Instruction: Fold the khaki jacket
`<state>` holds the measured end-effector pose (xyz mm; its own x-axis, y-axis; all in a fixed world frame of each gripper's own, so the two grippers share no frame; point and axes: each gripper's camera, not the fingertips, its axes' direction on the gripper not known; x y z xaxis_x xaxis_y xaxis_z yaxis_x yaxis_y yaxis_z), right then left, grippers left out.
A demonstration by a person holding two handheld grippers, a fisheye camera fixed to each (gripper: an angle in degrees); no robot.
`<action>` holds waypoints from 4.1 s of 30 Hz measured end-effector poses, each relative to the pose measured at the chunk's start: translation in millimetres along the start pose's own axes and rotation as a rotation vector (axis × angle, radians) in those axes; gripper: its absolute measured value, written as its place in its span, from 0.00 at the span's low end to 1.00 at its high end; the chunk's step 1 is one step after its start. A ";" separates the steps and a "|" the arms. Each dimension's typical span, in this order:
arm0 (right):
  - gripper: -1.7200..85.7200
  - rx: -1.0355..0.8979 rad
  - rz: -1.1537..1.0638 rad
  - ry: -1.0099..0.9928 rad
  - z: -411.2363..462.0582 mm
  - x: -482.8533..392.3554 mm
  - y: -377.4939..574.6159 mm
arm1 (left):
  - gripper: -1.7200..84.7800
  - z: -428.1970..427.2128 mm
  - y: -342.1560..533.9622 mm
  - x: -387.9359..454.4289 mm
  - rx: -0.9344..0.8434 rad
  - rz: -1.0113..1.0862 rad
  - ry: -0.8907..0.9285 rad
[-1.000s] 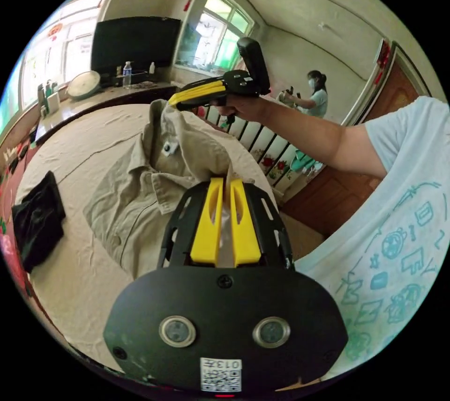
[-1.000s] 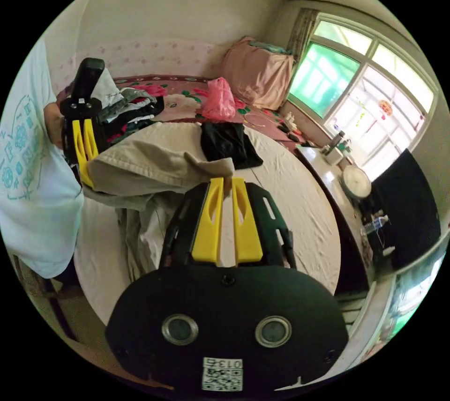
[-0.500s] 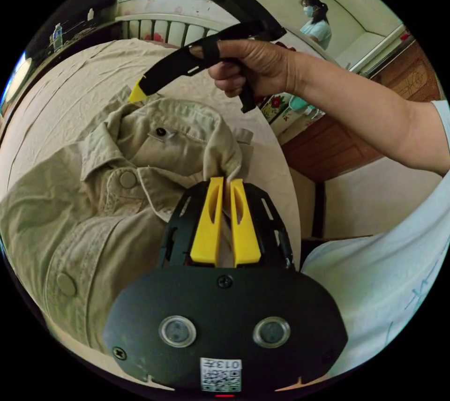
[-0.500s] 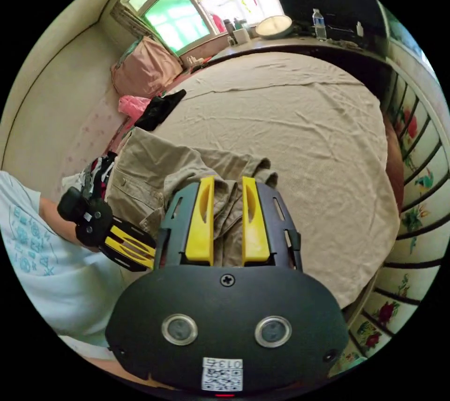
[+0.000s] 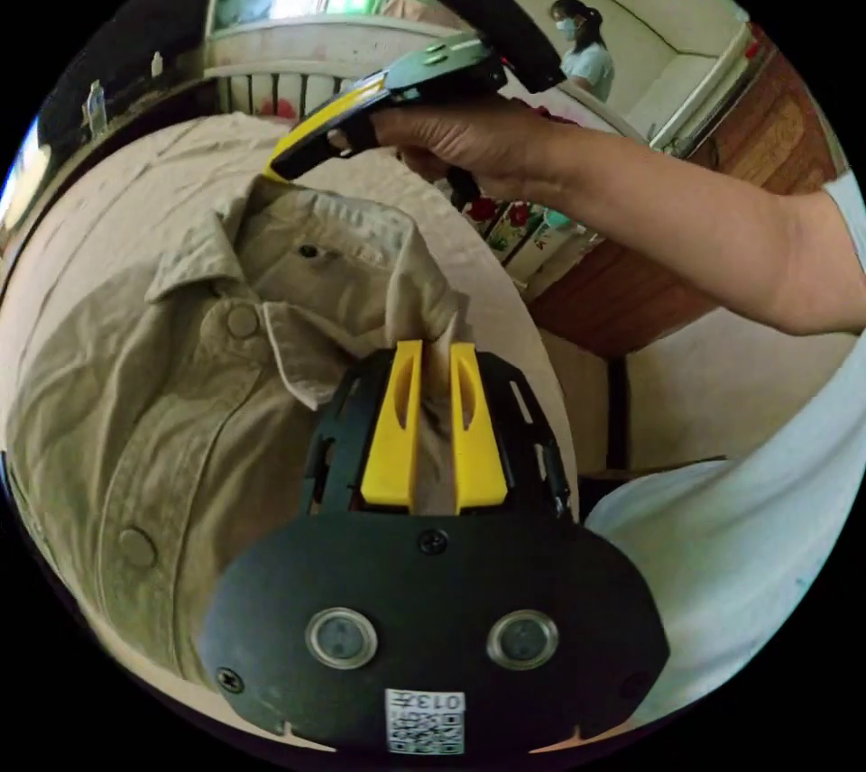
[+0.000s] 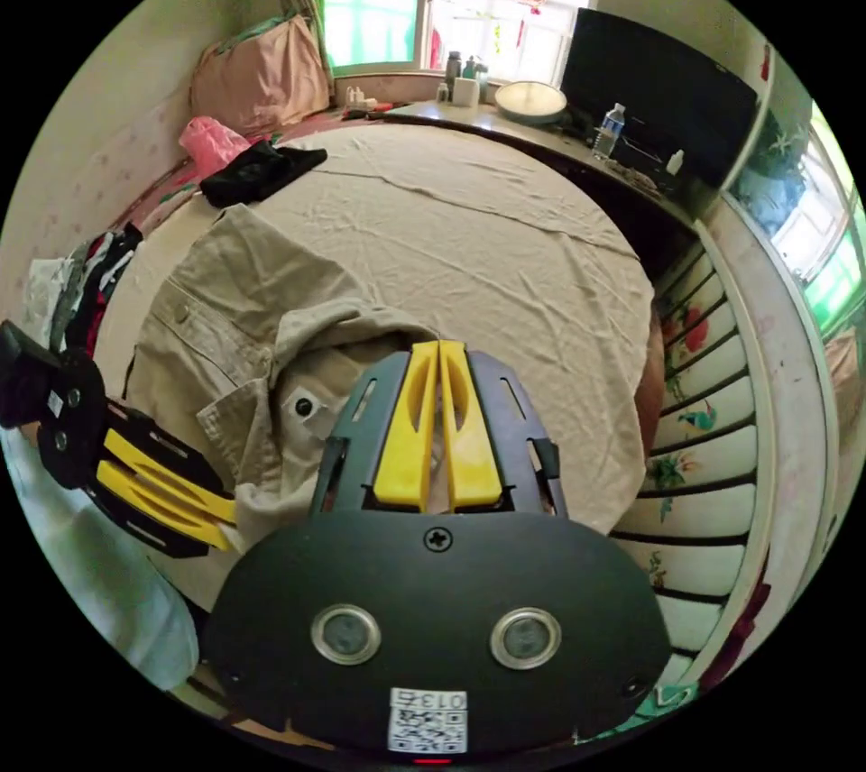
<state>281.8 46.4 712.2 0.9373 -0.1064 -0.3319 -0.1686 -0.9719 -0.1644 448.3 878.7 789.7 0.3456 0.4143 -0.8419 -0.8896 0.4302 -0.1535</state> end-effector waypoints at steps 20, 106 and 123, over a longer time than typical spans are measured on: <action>0.02 -0.045 -0.235 -0.194 11.2 -127.6 -17.5 | 0.02 -34.8 86.5 -121.0 -0.100 -0.345 -0.461; 0.10 -0.031 0.091 -0.423 -44.0 84.0 -32.8 | 0.17 -181.6 213.2 -304.5 0.116 -0.759 -0.039; 0.08 0.304 0.051 -0.051 -144.6 24.6 -98.2 | 0.14 -239.7 103.1 -269.2 0.275 -0.489 -0.101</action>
<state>365.5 108.8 854.5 0.9100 -0.1350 -0.3920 -0.3056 -0.8574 -0.4142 192.0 619.2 876.6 0.7366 0.1837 -0.6509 -0.5133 0.7785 -0.3613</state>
